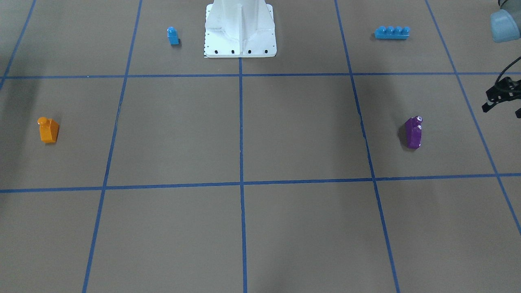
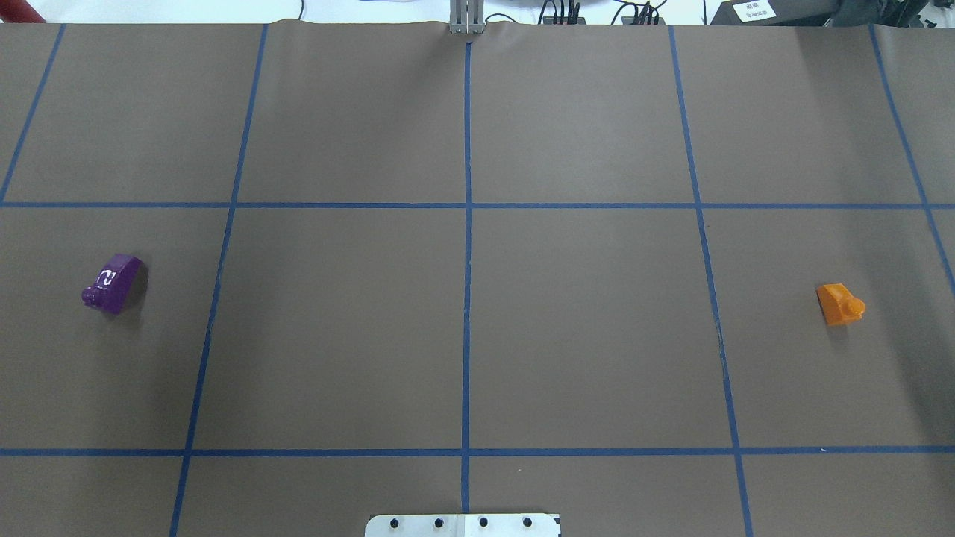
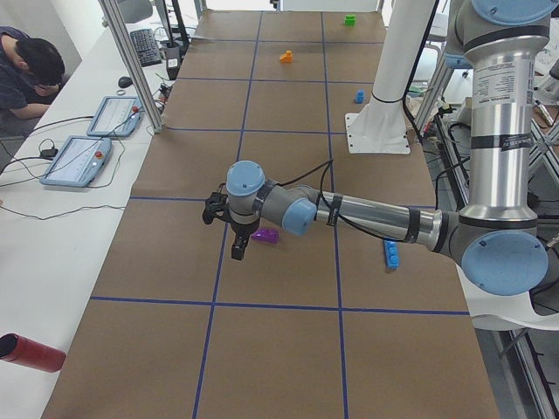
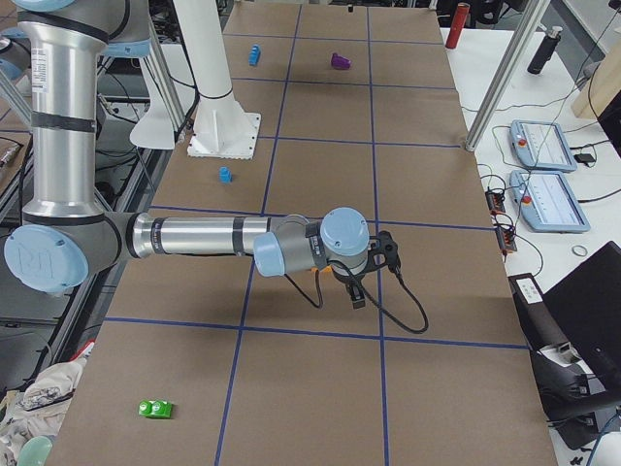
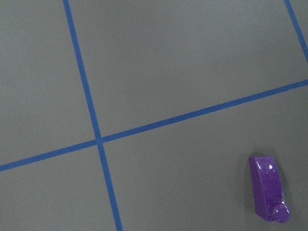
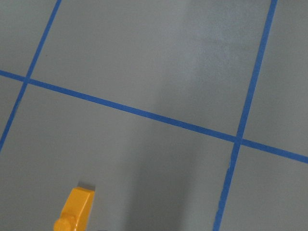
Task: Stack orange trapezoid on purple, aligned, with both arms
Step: 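Lower the left gripper onto the purple trapezoid block and close it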
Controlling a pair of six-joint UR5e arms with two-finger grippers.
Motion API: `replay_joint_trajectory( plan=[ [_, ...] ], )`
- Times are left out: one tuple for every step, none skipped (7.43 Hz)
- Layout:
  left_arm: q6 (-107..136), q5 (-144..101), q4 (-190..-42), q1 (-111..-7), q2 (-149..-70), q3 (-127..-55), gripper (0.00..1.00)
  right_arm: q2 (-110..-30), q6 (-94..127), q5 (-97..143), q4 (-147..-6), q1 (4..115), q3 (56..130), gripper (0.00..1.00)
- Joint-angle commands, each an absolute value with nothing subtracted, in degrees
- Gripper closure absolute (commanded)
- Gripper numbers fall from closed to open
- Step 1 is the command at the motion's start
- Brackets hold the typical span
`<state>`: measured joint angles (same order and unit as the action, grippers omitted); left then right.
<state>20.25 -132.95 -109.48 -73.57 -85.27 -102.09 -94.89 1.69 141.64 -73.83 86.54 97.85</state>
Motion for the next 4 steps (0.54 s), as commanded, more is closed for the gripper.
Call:
replay_joint_trajectory(
  plan=[
    [34.49,-126.86,-116.10,-62.19,-83.93,-101.87,0.00,-94.83,13.06,133.20,-69.17,78.00,97.91,0.01],
    [37.67,-123.61,-117.23,-57.79,-83.94,-101.87,0.00,-94.75,14.31,131.94,-69.17,76.57,97.91,0.01],
    [39.71,-122.36,-118.46,-54.44,-84.28,-101.69,0.00,-94.83,14.33,132.10,-69.08,76.55,97.91,0.01],
    [39.55,-122.26,-118.48,-51.62,-85.16,-101.52,0.00,-94.83,14.33,132.01,-69.08,76.55,97.91,0.01]
  ],
)
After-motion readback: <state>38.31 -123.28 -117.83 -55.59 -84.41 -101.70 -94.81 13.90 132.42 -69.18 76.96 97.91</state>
